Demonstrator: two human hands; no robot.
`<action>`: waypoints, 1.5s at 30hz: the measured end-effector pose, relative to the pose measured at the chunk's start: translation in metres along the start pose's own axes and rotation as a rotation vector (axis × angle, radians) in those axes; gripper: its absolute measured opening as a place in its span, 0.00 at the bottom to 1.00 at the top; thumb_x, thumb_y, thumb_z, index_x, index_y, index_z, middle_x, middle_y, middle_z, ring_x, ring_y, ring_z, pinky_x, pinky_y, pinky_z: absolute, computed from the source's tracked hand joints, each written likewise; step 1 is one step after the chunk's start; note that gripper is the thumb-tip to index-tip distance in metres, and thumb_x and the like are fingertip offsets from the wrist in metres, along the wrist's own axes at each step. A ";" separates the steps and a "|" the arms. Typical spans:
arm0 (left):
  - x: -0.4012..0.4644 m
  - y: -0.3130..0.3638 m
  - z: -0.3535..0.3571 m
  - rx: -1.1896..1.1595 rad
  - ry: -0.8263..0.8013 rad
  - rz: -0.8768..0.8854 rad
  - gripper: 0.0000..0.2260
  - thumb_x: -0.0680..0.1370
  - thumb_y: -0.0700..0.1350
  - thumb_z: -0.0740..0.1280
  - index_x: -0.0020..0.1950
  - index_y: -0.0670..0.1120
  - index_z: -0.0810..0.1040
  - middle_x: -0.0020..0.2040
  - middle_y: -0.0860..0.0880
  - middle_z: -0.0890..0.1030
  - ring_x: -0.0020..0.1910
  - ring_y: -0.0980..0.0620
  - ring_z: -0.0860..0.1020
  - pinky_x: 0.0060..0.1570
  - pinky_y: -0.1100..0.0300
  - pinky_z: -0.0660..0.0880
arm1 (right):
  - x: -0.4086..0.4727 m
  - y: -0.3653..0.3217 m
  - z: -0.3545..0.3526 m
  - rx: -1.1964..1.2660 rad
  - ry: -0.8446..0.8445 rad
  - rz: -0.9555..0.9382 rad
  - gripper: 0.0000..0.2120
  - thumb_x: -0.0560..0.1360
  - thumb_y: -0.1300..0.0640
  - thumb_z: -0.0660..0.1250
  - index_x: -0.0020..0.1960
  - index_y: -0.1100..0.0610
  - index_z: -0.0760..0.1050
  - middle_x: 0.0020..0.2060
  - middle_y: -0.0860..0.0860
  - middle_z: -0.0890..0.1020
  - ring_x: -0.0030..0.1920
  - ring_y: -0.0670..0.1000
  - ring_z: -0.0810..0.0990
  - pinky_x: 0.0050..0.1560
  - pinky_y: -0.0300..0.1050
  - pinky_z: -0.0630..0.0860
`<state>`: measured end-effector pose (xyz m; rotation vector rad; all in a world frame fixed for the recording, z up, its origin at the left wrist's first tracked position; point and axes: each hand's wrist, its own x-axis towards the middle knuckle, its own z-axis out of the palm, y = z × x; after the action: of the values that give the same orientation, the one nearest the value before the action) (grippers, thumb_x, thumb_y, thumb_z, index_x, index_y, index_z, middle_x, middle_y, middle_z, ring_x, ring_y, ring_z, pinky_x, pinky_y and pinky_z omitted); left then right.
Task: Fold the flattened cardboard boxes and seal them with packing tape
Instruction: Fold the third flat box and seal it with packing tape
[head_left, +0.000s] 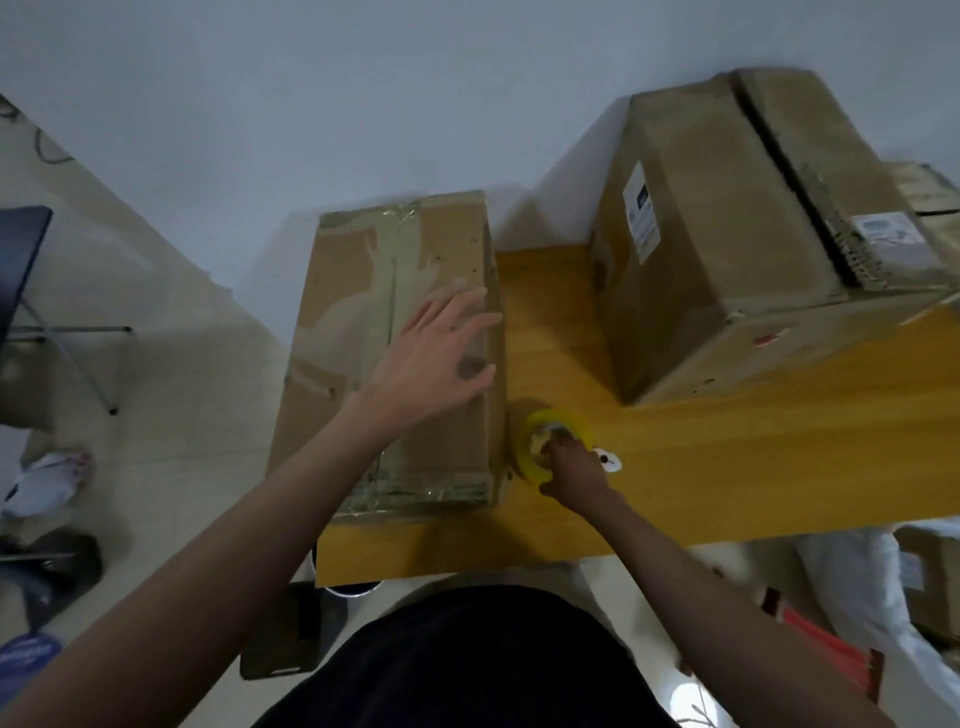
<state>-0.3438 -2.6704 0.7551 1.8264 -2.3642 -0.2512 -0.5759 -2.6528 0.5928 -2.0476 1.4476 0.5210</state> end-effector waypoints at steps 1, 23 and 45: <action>-0.002 -0.002 0.001 0.003 -0.002 -0.006 0.27 0.78 0.59 0.62 0.75 0.53 0.67 0.78 0.48 0.61 0.78 0.48 0.57 0.77 0.47 0.54 | 0.003 -0.001 0.008 -0.066 -0.013 0.000 0.24 0.76 0.53 0.73 0.68 0.58 0.71 0.66 0.56 0.75 0.69 0.59 0.70 0.65 0.57 0.71; 0.016 0.007 -0.049 -0.347 0.103 0.069 0.24 0.78 0.49 0.69 0.74 0.50 0.71 0.72 0.51 0.72 0.70 0.52 0.71 0.71 0.55 0.66 | -0.068 -0.029 -0.137 0.707 0.630 -0.221 0.19 0.74 0.59 0.74 0.64 0.60 0.78 0.52 0.49 0.80 0.50 0.45 0.76 0.51 0.35 0.72; 0.007 0.033 -0.095 -0.310 0.529 0.019 0.08 0.76 0.39 0.72 0.55 0.42 0.83 0.50 0.45 0.79 0.51 0.45 0.79 0.51 0.56 0.74 | -0.071 -0.076 -0.219 0.911 0.555 -0.599 0.05 0.77 0.60 0.70 0.49 0.63 0.79 0.41 0.62 0.80 0.42 0.56 0.76 0.44 0.57 0.73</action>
<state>-0.3562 -2.6733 0.8548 1.4975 -1.8610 -0.1046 -0.5306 -2.7250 0.8201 -1.7300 0.9428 -0.8603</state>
